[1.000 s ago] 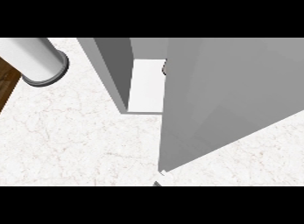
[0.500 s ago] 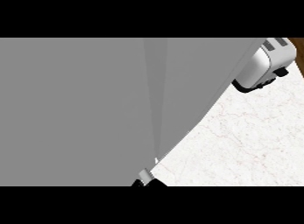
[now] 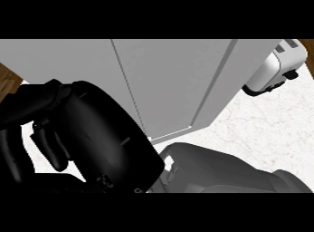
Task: Pick up the wine, place it into the cabinet and close the cabinet
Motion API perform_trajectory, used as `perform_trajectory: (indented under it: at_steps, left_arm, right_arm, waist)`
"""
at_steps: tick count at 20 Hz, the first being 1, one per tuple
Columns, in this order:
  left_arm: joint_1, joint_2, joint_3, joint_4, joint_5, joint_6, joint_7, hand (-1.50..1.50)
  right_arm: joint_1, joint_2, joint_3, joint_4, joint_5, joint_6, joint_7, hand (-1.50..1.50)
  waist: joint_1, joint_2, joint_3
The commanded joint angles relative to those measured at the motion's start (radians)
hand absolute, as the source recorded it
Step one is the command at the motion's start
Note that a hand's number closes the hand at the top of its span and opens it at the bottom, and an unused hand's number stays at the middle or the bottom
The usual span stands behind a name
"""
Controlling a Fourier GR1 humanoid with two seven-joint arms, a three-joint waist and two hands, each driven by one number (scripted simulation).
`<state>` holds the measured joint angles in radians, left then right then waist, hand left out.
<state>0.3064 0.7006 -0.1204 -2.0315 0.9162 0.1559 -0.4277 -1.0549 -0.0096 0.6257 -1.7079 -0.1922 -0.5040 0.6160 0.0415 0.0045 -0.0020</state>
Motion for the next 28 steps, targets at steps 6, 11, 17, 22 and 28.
perform_trajectory:
  at_steps: [6,11,17,22,28]
  left_arm:
    - [-0.042,-0.043,0.015,0.055,-0.042,-0.009,0.009,-1.5]
    - [-0.065,-0.047,0.058,0.068,-0.03,-0.027,0.048,-1.5]
    - [-0.074,-0.058,0.057,0.066,-0.066,-0.01,0.065,-1.5]
    - [-0.015,-0.068,0.051,0.037,-0.069,-0.057,0.043,-1.5]
    - [-0.082,-0.06,0.074,0.039,-0.04,-0.019,0.103,-1.5]
  right_arm:
    - [-0.186,0.009,-0.163,0.423,0.002,0.11,-0.185,1.5]
    - [-0.186,0.009,-0.274,0.564,-0.036,0.212,-0.293,1.5]
    - [-0.179,-0.029,-0.326,0.653,-0.039,0.294,-0.354,1.5]
    - [-0.151,-0.06,-0.315,0.715,0.023,0.28,-0.431,1.5]
    - [-0.176,-0.079,-0.306,0.77,0.05,0.317,-0.461,1.5]
  waist:
    - [-0.015,0.002,0.001]
    - [-0.021,0.001,0.001]
    - [-0.024,0.003,0.001]
    - [-0.007,0.004,0.0]
    - [-0.007,0.011,0.0]
